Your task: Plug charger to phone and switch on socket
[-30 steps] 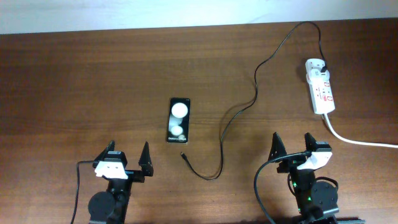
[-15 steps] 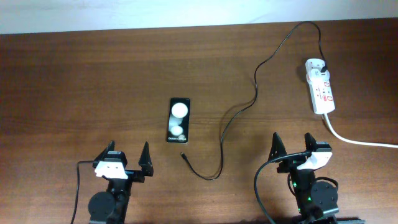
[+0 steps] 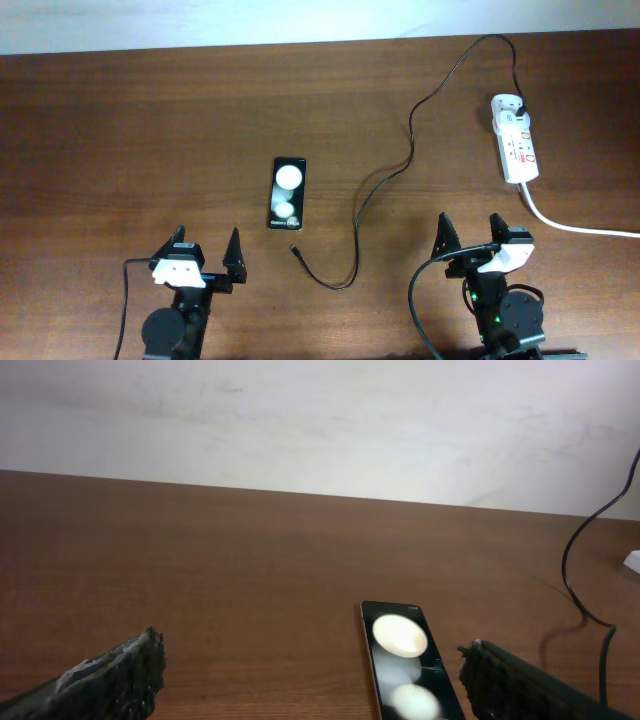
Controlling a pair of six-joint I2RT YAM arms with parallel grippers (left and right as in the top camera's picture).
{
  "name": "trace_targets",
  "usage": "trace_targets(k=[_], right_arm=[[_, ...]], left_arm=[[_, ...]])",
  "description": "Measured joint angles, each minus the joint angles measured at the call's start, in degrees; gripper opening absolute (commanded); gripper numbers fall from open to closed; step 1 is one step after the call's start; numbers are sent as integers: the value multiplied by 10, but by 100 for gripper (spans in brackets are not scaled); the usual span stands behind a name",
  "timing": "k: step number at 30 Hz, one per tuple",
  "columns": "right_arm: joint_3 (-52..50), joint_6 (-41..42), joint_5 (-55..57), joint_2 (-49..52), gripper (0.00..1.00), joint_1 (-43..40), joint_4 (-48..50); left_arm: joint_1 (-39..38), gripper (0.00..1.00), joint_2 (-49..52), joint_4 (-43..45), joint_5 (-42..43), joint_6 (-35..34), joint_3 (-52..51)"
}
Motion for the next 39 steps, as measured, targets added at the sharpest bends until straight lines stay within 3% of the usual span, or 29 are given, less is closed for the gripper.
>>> trace_targets(k=[27,35,37,39], right_arm=[[0,0,0,0,99,0,0],[0,0,0,0,99,0,0],[0,0,0,0,99,0,0],[0,0,0,0,99,0,0]], left_arm=[[0,99,0,7,-9,0,0],[0,99,-1,130,-58,2,0],[0,99,-1,120,-57,2,3],[0,99,-2,35,-57,2,39]])
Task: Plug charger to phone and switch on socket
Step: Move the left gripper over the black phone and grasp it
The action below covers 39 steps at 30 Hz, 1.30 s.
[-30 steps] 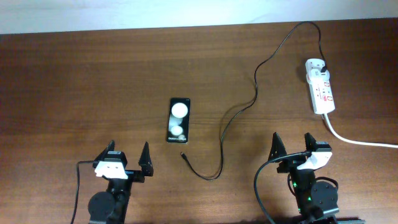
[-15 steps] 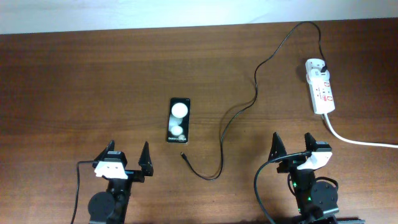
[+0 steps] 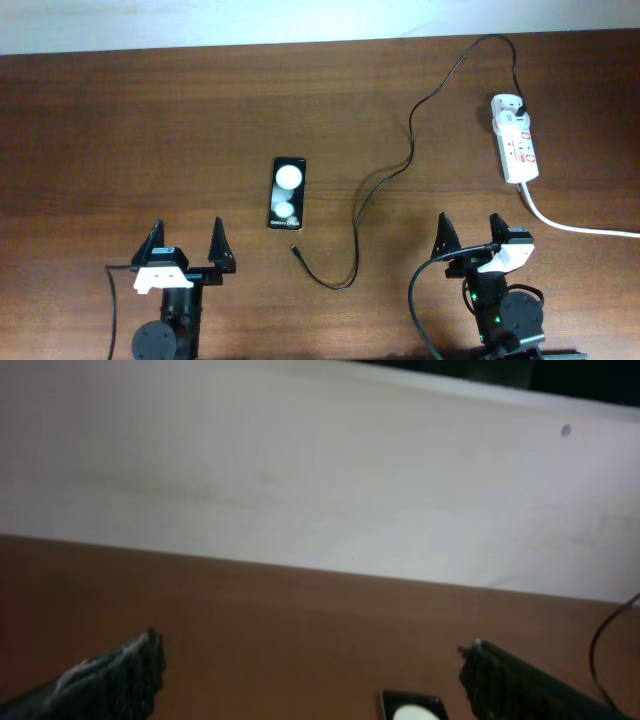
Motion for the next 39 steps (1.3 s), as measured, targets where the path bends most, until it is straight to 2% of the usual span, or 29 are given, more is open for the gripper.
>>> trace_targets(k=[3,5,7,10,16,19,20,21,22,24,25,27,31,34,38,39], right_arm=[[0,0,0,-1,99,0,0],[0,0,0,-1,99,0,0],[0,0,0,0,99,0,0],[0,0,0,0,99,0,0],[0,0,0,0,99,0,0],[0,0,0,0,99,0,0],[0,0,0,0,99,0,0],[0,0,0,0,99,0,0],[0,0,0,0,99,0,0],[0,0,0,0,99,0,0],[0,0,0,0,99,0,0],[0,0,0,0,99,0,0],[0,0,0,0,99,0,0],[0,0,0,0,99,0,0],[0,0,0,0,99,0,0],[0,0,0,0,99,0,0]], left_arm=[[0,99,26,-155,0,0,129],[0,99,58,-201,0,0,198],[0,99,136,-255,4,0,301],[0,99,290,-363,36,0,466],[0,99,679,-572,60,0,810],[0,99,819,-623,65,0,901],[0,99,855,-619,67,0,913],[0,93,892,-616,69,0,916],[0,82,924,-614,71,0,916],[0,52,965,-613,71,3,917],[0,50,989,-612,71,4,917],[0,53,1040,-612,71,4,917],[-9,69,1100,-603,72,-2,917],[-43,81,1143,-588,74,-2,917],[-83,82,1184,-579,76,-5,917],[-94,86,1194,-580,76,-5,917]])
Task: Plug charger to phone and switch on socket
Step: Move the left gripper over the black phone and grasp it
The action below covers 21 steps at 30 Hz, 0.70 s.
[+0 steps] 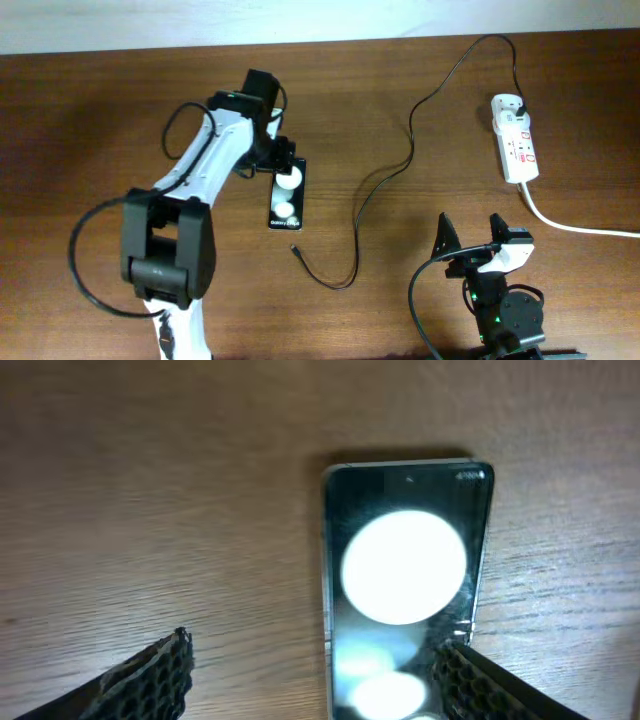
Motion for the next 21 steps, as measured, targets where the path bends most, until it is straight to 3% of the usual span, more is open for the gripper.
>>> trace_targets(k=[11,21], right_arm=[[0,0,0,0,98,0,0],[0,0,0,0,99,0,0]], left_arm=[[-70,99,23,-28,-4,-10,-3],[-70,100,23,39,-35,-34,-67]])
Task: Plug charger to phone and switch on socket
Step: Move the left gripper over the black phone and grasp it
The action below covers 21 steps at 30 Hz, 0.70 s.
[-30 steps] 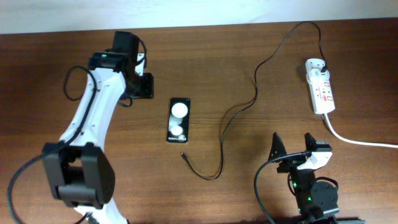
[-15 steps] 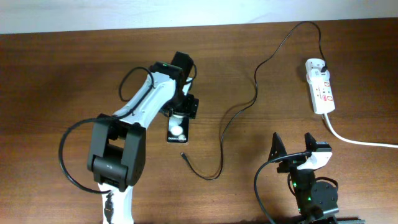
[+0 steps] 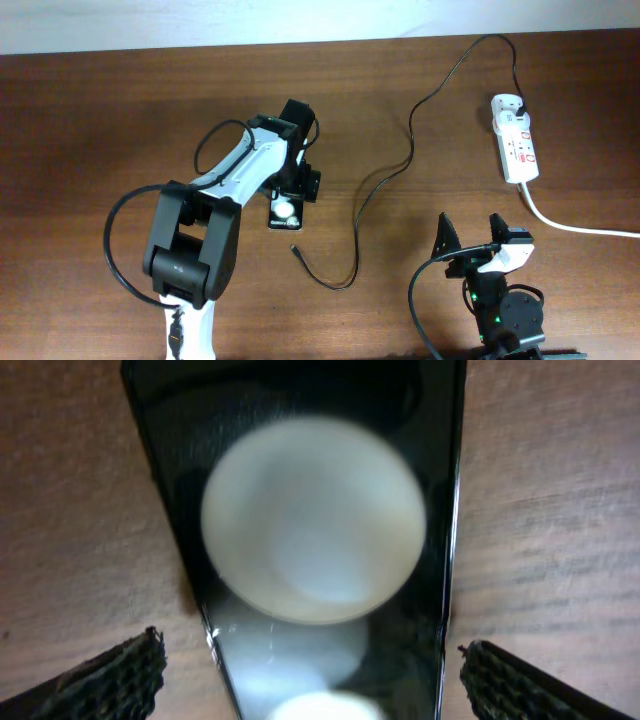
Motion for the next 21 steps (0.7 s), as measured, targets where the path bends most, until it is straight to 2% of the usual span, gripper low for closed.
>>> trace_targets(k=[12,17,21], right_arm=[[0,0,0,0,99,0,0],[0,0,0,0,99,0,0],[0,0,0,0,99,0,0]], left_arm=[[0,98,-10,51,5,-21,-43],[0,85,-12,52,11,-45,-45],[0,89,-12,51,10,-73,-45]])
